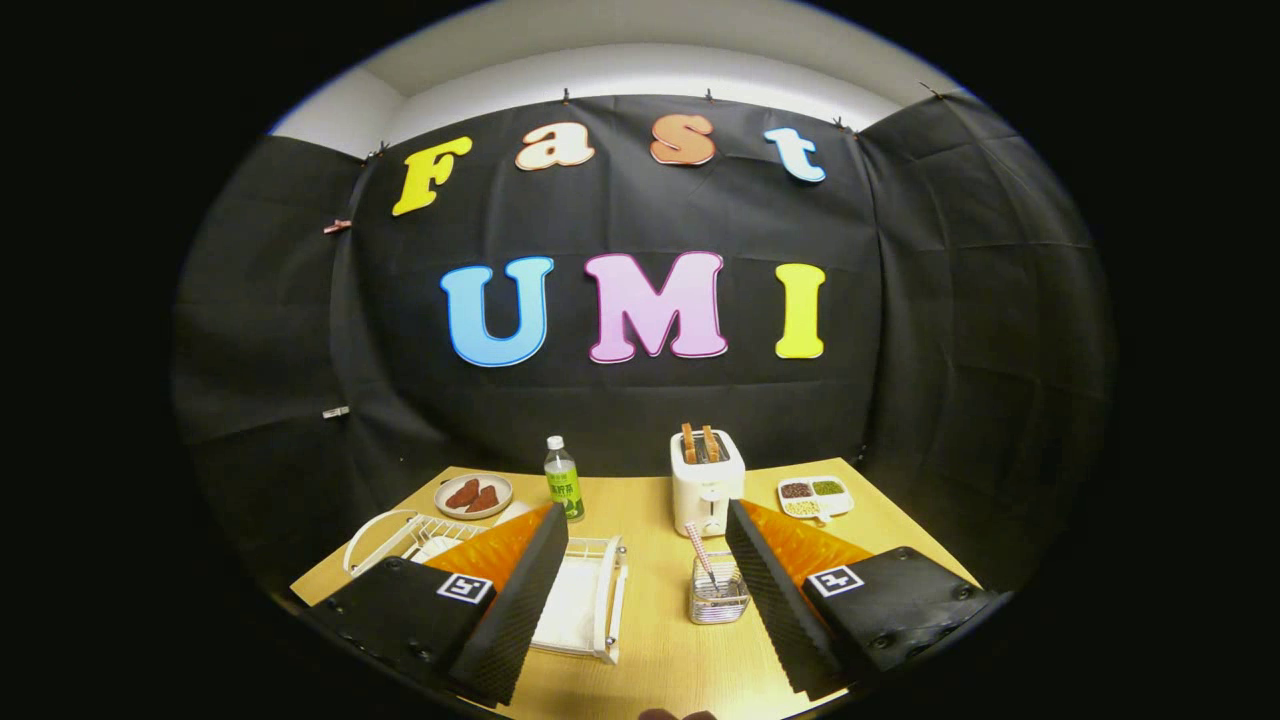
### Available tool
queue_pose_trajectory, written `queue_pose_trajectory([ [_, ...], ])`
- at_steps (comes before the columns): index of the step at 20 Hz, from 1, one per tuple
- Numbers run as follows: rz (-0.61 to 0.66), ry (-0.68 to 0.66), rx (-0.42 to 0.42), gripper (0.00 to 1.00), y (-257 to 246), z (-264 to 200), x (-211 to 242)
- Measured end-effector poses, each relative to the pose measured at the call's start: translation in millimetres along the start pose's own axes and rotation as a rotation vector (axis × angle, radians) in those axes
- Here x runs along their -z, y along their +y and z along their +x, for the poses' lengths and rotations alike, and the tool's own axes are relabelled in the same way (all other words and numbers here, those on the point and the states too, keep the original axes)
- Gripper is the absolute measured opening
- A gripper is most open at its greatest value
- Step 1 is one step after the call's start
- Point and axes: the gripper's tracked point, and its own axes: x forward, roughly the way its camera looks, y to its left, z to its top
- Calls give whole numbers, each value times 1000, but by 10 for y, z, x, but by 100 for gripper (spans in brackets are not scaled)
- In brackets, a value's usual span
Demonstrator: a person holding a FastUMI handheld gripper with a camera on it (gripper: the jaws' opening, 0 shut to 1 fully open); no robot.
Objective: Take the plate from the dish rack, then take the spoon from the basket and place it into the plate.
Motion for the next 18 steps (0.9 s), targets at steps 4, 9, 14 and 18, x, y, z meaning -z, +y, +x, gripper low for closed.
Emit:
queue_pose_trajectory([
  [4,-25,110,-99,98,367,276,89],
  [9,19,249,-177,99,848,729,228],
  [14,-7,414,-174,99,1081,1186,643],
  [18,26,581,-130,96,1090,1396,1087],
])
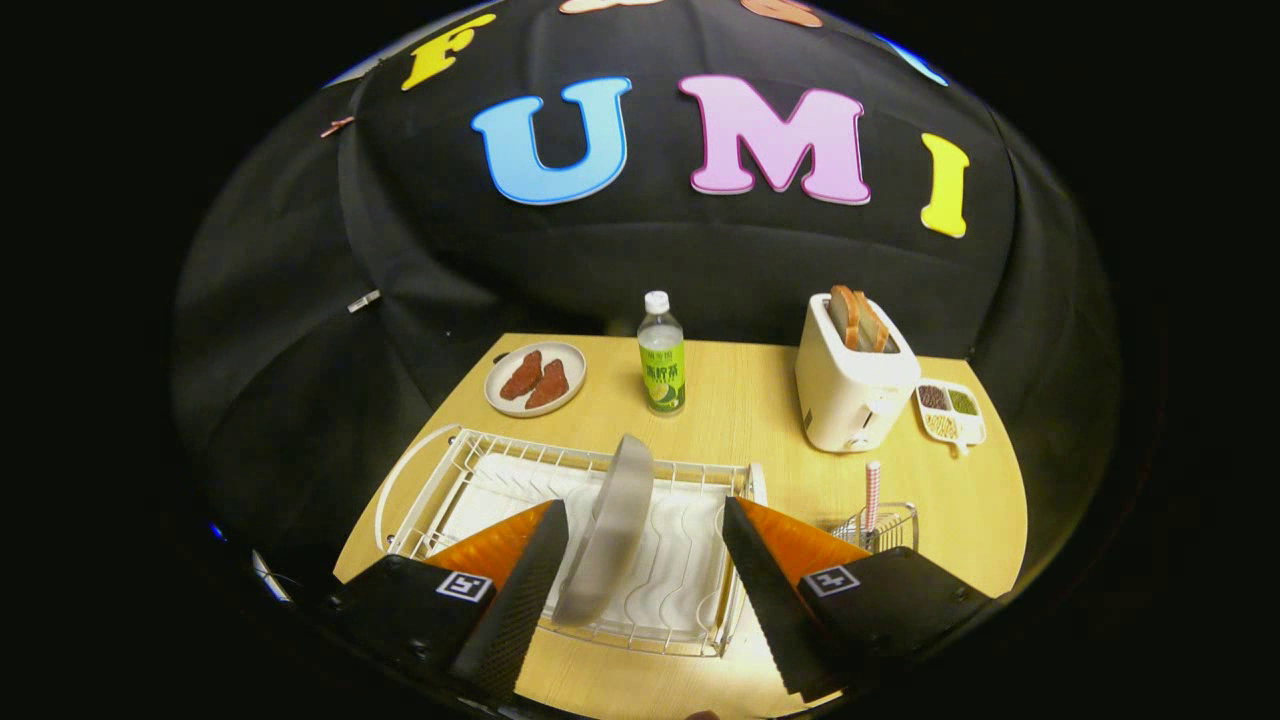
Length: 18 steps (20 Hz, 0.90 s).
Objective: Take the plate from the dish rack, then take the spoon from the basket and place it into the plate.
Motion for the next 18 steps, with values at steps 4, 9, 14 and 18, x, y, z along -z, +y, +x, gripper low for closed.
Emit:
queue_pose_trajectory([
  [4,79,113,-42,85,136,255,159],
  [9,184,229,-39,58,220,413,353],
  [14,177,213,64,40,186,424,372],
  [18,112,154,125,34,277,344,312],
])
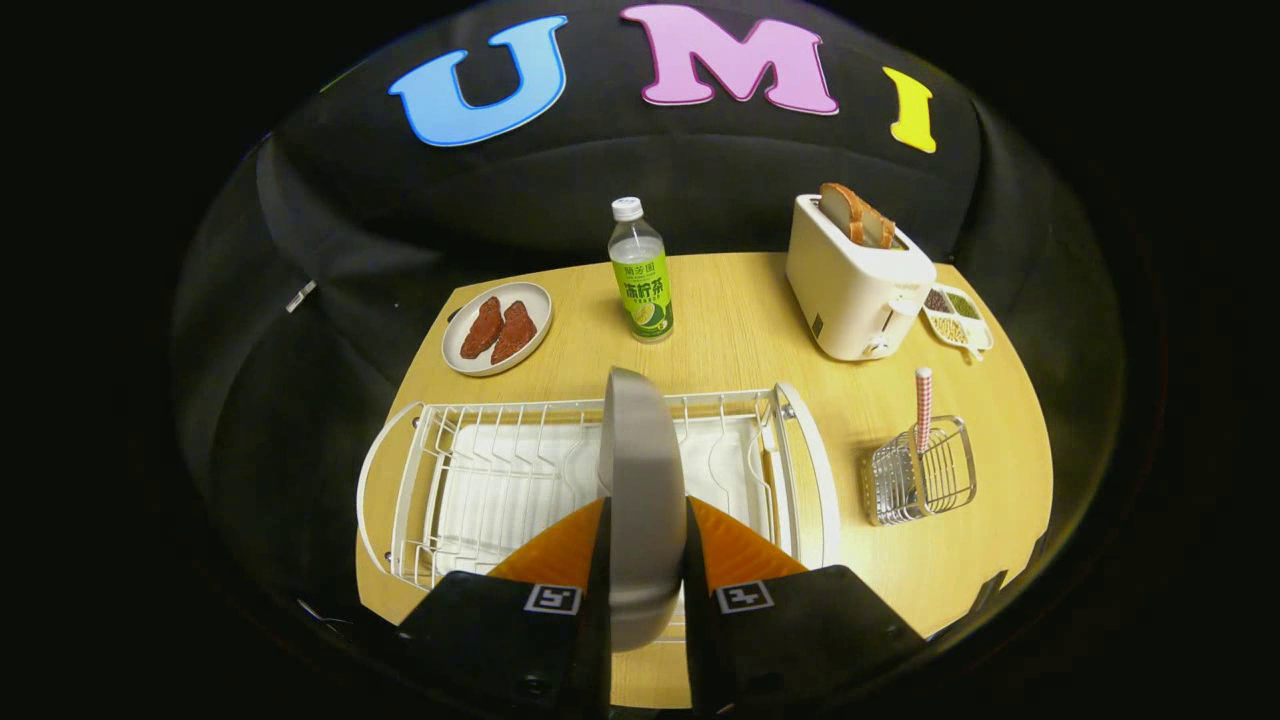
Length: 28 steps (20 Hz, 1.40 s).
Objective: Take the plate from the dish rack, then take the spoon from the basket and place it into the plate.
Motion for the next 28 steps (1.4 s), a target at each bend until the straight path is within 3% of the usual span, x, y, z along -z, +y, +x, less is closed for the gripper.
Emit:
queue_pose_trajectory([
  [7,-92,-74,83,34,83,-117,-201],
  [15,-24,-72,129,31,-224,-159,-255],
  [21,25,-64,104,29,-404,-219,-227],
  [28,128,-38,-4,23,-716,-365,-104],
])
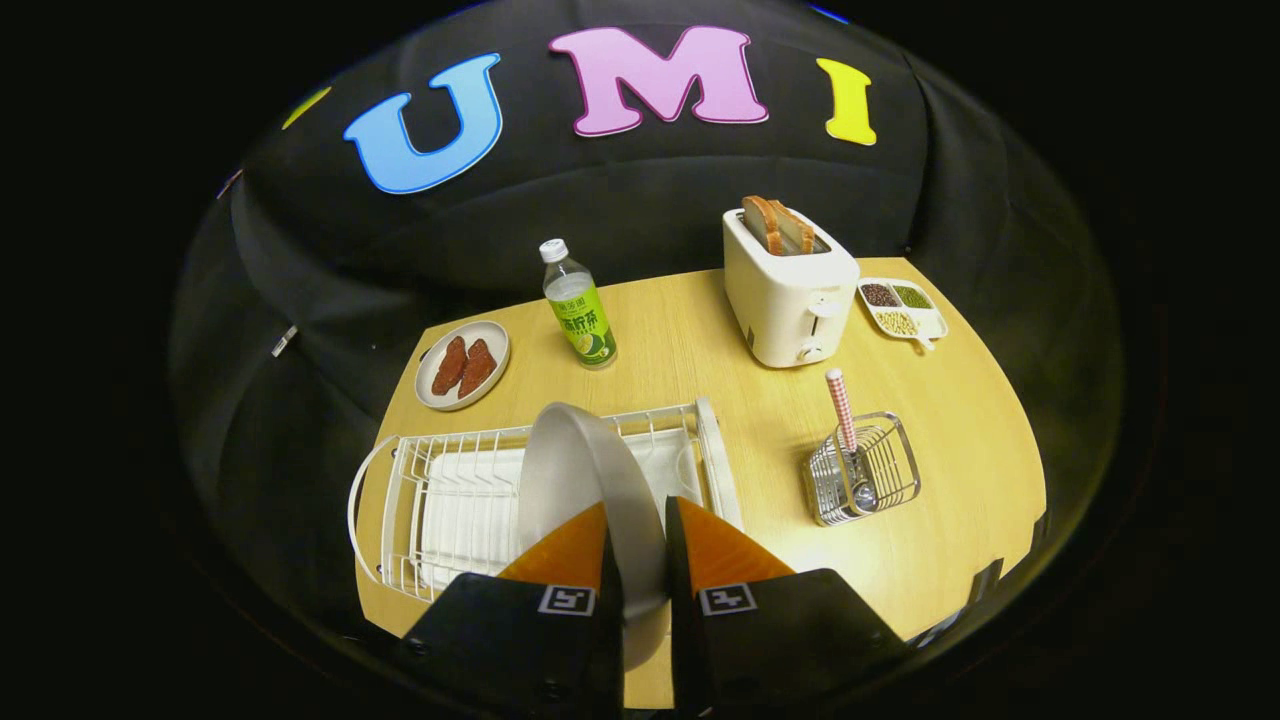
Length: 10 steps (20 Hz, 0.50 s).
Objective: Take the plate from the dish rack, then take the spoon from the basket and place it into the plate.
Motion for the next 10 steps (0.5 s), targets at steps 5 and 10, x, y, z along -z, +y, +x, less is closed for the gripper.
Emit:
queue_pose_trajectory([
  [5,43,-9,-189,23,-183,-558,78],
  [10,78,1,-236,23,-774,-1125,404],
])
